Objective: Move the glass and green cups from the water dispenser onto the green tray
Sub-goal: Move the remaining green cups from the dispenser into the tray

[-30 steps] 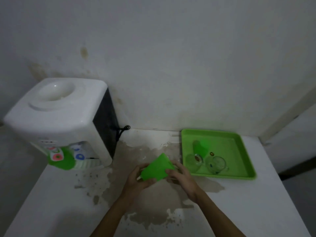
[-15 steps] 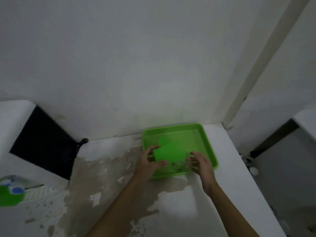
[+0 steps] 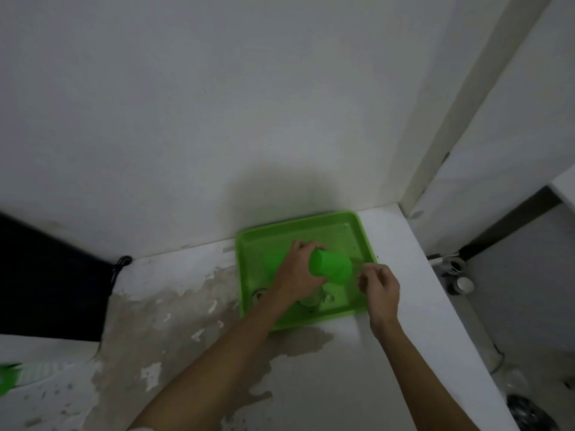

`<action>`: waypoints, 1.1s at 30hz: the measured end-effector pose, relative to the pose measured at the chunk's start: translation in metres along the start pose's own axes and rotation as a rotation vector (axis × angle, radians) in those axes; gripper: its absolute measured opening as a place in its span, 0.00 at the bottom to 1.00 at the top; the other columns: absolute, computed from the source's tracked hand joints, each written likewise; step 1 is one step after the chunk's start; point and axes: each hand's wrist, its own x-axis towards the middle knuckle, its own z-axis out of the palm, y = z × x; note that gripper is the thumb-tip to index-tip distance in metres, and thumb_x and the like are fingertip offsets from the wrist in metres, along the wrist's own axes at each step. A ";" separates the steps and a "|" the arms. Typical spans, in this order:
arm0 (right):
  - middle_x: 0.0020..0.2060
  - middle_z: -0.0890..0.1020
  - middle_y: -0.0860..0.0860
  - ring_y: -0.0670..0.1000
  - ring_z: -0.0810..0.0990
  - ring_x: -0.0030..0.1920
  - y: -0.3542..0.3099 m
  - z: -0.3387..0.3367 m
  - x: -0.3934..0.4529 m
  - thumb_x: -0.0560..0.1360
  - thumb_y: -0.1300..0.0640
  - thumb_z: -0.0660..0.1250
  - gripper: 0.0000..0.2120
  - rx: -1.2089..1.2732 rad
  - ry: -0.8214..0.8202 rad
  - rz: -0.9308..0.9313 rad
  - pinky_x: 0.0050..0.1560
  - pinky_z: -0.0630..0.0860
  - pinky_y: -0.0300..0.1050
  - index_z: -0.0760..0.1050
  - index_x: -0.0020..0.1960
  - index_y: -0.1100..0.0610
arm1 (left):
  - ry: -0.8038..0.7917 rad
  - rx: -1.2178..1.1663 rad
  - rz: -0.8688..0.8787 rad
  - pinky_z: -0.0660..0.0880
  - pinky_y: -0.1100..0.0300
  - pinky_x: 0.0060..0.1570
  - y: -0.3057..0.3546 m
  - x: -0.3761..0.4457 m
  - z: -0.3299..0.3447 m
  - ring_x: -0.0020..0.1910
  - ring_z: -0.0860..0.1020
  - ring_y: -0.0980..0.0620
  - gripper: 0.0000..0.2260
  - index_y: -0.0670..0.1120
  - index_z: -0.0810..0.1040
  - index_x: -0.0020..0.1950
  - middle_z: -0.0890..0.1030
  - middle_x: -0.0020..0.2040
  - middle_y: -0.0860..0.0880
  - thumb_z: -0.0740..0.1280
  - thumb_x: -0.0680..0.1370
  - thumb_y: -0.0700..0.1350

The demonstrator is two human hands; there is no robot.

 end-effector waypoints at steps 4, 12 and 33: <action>0.34 0.79 0.56 0.53 0.77 0.37 0.003 0.001 0.016 0.76 0.62 0.65 0.05 0.004 0.058 0.005 0.45 0.75 0.52 0.78 0.42 0.58 | -0.107 0.100 0.025 0.78 0.51 0.58 0.005 0.014 0.022 0.58 0.75 0.48 0.29 0.54 0.73 0.66 0.70 0.62 0.49 0.78 0.67 0.45; 0.33 0.79 0.55 0.51 0.77 0.36 0.012 -0.004 0.023 0.76 0.62 0.65 0.05 -0.025 0.121 0.023 0.44 0.75 0.50 0.78 0.43 0.60 | -0.181 0.216 0.077 0.77 0.48 0.57 0.010 0.025 0.050 0.60 0.75 0.46 0.31 0.55 0.72 0.66 0.71 0.61 0.48 0.78 0.66 0.45; 0.39 0.82 0.61 0.57 0.79 0.41 -0.004 -0.004 -0.012 0.74 0.62 0.66 0.04 -0.166 0.127 -0.161 0.48 0.78 0.58 0.79 0.43 0.58 | -0.091 -0.054 0.091 0.78 0.50 0.58 -0.014 -0.022 0.032 0.58 0.77 0.51 0.24 0.52 0.77 0.64 0.77 0.60 0.49 0.77 0.70 0.43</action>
